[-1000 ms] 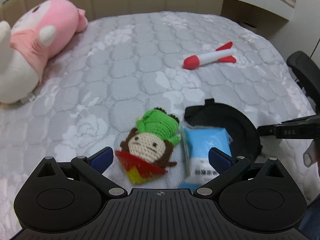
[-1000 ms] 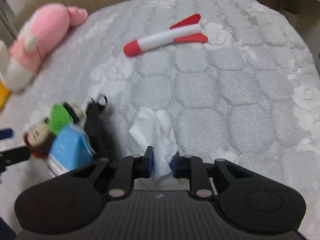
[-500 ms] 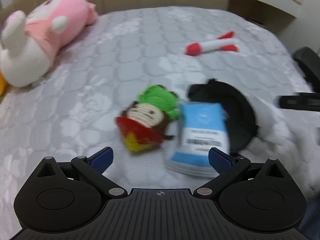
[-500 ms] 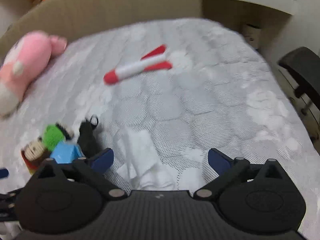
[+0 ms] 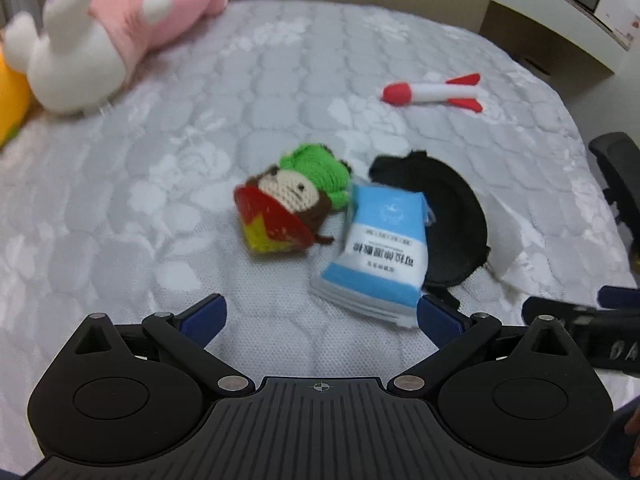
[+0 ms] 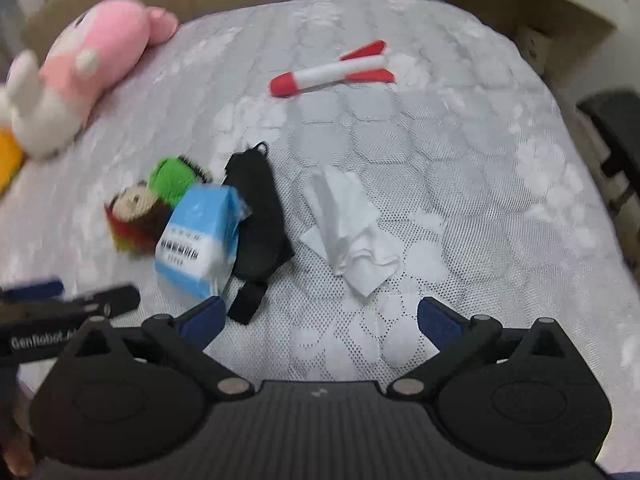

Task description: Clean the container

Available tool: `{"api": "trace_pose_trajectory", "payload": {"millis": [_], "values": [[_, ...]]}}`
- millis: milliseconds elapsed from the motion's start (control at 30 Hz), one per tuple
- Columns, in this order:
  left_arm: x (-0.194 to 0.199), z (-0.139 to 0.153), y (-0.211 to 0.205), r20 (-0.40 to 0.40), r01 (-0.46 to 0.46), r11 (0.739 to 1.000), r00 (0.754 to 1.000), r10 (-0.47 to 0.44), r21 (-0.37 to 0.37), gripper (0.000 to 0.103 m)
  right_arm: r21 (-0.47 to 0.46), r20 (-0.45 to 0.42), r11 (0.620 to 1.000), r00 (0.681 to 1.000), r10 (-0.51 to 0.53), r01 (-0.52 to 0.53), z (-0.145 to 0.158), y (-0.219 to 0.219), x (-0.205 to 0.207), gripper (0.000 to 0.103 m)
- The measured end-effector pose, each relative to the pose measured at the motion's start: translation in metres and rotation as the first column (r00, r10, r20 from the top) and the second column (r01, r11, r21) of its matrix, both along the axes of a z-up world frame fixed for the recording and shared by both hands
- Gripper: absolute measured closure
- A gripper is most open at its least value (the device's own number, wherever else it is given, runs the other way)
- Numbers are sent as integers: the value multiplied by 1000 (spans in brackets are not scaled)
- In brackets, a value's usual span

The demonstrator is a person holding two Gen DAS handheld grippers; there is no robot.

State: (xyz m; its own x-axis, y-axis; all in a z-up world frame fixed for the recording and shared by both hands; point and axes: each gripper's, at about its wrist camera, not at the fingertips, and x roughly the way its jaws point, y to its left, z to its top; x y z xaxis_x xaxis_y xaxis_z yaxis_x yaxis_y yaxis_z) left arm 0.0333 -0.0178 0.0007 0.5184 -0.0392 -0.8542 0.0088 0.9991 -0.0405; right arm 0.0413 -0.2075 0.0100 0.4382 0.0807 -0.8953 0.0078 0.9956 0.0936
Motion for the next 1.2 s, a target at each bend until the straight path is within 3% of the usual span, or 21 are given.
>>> {"api": "trace_pose_trajectory", "payload": {"millis": [100, 300, 433, 733, 1200], "values": [[-8, 12, -3, 37, -13, 998, 999, 11, 55, 0, -29, 32, 999, 999, -13, 14, 11, 8, -6, 0], [-20, 29, 6, 62, -37, 999, 997, 37, 4, 0, -3, 30, 994, 994, -106, 106, 20, -3, -8, 0], [-21, 32, 12, 62, -53, 998, 997, 55, -21, 0, -28, 26, 996, 996, -83, 84, 20, 4, -11, 0], [-22, 27, 2, 47, -16, 998, 999, 13, 58, 0, -37, 25, 997, 997, -73, 74, 21, 10, -15, 0], [-20, 18, 6, 21, -7, 998, 1000, 6, 57, 0, -66, 6, 997, 999, -45, 45, 18, 17, -14, 0]]}}
